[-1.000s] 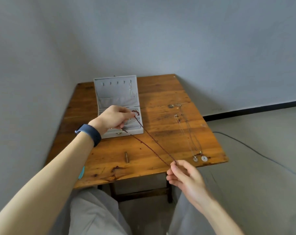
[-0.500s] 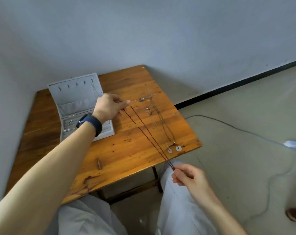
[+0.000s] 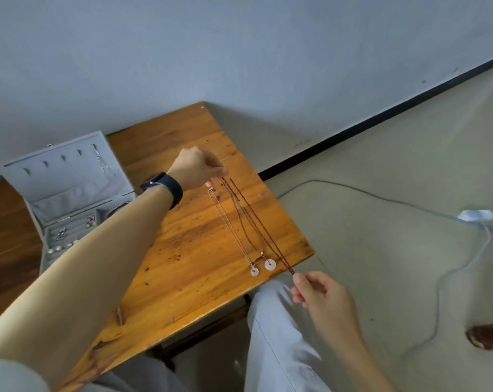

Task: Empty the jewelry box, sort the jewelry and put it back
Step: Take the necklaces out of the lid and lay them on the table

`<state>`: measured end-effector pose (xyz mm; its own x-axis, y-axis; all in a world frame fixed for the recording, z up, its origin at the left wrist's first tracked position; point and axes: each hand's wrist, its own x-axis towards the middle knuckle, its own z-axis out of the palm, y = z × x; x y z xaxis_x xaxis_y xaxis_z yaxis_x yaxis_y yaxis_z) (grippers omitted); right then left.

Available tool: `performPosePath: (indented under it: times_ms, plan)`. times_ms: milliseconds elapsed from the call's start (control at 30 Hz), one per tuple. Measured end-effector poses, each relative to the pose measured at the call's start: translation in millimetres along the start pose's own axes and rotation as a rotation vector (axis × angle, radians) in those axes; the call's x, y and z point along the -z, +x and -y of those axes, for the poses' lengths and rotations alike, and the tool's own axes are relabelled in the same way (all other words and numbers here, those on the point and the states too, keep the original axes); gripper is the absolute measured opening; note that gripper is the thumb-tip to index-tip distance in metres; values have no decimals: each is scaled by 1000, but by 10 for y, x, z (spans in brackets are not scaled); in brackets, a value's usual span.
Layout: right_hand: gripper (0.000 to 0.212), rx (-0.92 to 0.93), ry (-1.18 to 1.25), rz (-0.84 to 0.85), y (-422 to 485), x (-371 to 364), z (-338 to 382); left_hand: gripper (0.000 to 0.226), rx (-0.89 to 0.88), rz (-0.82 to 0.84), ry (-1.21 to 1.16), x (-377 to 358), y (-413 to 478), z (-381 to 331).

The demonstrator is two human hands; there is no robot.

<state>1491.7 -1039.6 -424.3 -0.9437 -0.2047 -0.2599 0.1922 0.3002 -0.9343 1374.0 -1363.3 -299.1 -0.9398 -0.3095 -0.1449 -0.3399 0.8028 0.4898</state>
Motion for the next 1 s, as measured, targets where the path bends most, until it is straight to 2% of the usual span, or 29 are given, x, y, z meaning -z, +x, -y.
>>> performPosePath:
  times_ms: [100,300,400,533,1000]
  plan:
    - [25,-20,-47,-34,143,-46,64,14,-27,-5,105,-198,237,-63]
    - [27,-96,-109,-59,324,-92,169,10,-24,-10,268,-457,502,-22]
    - [31,-79,-208,-91,345,-99,179,13,-32,6,394,-516,523,21]
    - [40,-93,-242,-156,385,-139,164,18,-58,-57,443,-545,522,57]
    - [40,-151,-50,-119,323,-175,96,13,-67,-46,330,-571,471,24]
